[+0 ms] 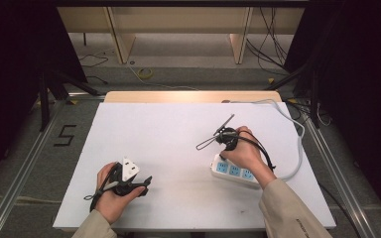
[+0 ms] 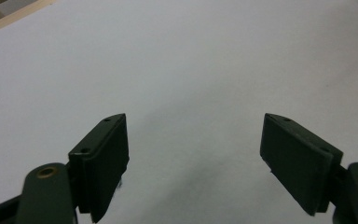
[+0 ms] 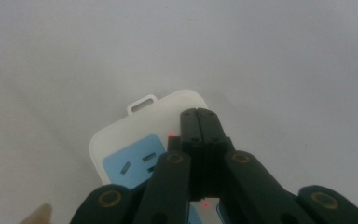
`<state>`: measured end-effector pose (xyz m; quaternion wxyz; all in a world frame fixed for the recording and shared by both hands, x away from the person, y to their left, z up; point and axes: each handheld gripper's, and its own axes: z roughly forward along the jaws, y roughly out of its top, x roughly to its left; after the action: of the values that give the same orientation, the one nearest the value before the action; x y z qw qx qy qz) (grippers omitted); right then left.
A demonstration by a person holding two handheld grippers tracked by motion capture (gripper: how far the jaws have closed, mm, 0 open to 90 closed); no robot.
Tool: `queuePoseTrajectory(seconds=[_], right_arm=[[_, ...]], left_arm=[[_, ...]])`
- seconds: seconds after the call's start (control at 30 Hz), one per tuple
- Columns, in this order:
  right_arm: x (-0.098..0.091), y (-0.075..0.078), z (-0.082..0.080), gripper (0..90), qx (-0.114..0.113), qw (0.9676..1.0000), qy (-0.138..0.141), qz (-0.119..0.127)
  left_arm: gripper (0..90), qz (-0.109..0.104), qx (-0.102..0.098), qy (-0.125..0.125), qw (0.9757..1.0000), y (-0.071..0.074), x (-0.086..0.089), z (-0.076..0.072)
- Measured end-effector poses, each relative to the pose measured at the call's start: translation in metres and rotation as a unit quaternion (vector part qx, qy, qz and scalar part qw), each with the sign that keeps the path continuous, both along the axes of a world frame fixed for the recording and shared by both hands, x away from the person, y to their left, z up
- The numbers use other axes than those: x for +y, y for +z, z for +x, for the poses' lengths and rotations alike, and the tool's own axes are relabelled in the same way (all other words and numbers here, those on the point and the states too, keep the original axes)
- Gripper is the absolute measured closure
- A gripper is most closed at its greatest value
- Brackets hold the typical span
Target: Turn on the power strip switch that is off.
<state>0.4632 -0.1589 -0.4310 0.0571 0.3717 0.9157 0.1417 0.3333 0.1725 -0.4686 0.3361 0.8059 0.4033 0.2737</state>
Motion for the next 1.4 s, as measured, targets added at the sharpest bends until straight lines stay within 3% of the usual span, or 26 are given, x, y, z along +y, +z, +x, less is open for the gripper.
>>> queuePoseTrajectory(seconds=[0.23, 0.53, 0.63, 1.4], right_arm=[[-0.006, -0.001, -0.002, 90.0, -0.005, 0.9997, -0.006, 0.021], [-0.008, -0.001, -0.004, 90.0, -0.011, 0.9996, -0.006, 0.027], [-0.008, 0.000, -0.004, 90.0, -0.002, 0.9994, -0.006, 0.035], [-0.021, 0.009, -0.014, 87.5, -0.025, 0.9977, -0.009, 0.062]], left_arm=[[23.5, 0.001, 0.003, -0.001, 1.0000, -0.001, -0.001, 0.000], [23.5, 0.002, 0.004, -0.002, 1.0000, -0.001, -0.001, 0.000], [23.5, 0.004, 0.004, -0.004, 1.0000, -0.001, -0.001, 0.000], [23.5, 0.002, 0.006, -0.002, 1.0000, -0.001, 0.000, 0.000]])
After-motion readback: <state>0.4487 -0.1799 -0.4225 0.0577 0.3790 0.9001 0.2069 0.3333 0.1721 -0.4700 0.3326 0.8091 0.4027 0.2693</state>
